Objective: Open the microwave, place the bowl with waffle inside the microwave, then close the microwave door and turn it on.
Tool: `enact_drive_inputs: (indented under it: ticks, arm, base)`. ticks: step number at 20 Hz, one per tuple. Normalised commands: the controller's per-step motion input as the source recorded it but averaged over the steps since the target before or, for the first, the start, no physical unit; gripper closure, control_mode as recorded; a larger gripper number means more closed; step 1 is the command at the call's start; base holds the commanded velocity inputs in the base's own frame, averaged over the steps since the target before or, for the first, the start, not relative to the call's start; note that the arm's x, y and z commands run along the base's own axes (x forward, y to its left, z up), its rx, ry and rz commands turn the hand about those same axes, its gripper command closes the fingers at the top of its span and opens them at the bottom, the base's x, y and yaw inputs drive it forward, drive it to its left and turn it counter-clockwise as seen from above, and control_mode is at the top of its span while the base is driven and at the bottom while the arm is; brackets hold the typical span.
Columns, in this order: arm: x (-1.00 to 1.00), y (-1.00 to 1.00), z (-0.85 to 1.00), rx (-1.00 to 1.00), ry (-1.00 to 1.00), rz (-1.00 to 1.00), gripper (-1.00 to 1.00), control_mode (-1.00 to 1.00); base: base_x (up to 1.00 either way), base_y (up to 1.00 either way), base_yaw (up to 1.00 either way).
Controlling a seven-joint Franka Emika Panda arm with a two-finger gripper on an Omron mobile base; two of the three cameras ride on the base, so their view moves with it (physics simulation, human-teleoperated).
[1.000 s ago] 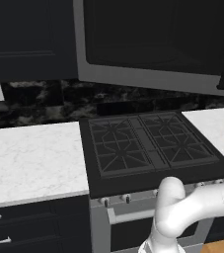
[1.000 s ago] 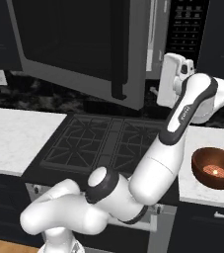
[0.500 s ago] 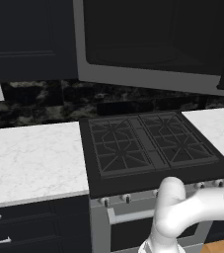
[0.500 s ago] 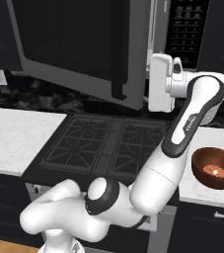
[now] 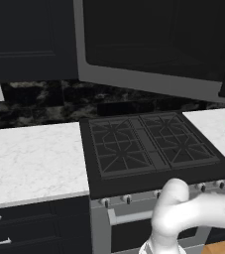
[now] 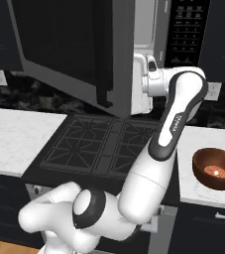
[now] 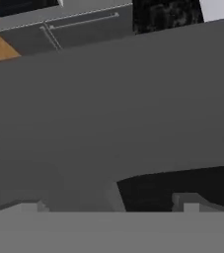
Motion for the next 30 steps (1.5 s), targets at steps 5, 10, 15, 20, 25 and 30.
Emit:
enact_drive_inputs:
  ticks: [5, 10, 15, 20, 25, 30]
  arm:
    - [-0.74, 0.74, 0.13, -0.01, 0.00, 0.13, -1.00, -1.00]
    - [-0.94, 0.84, 0.09, -0.04, -0.08, 0.06, -1.00, -1.00]
    - [-0.89, 0.87, 0.12, -0.02, -0.15, 0.00, -1.00, -1.00]
    - [-0.61, 0.95, 0.20, -0.01, -0.09, -0.01, -1.00, -1.00]
    - [-0.43, 0.87, 0.16, -0.01, -0.08, -0.05, -1.00, -1.00]
    - [-0.26, 0.73, 0.07, -0.02, -0.02, -0.09, -1.00, -1.00]
  base:
    - [0.00, 0.00, 0.00]
    - [0.00, 0.00, 0.00]
    - [0.00, 0.00, 0.00]
    - [0.00, 0.00, 0.00]
    - [0.00, 0.00, 0.00]
    - [0.00, 0.00, 0.00]
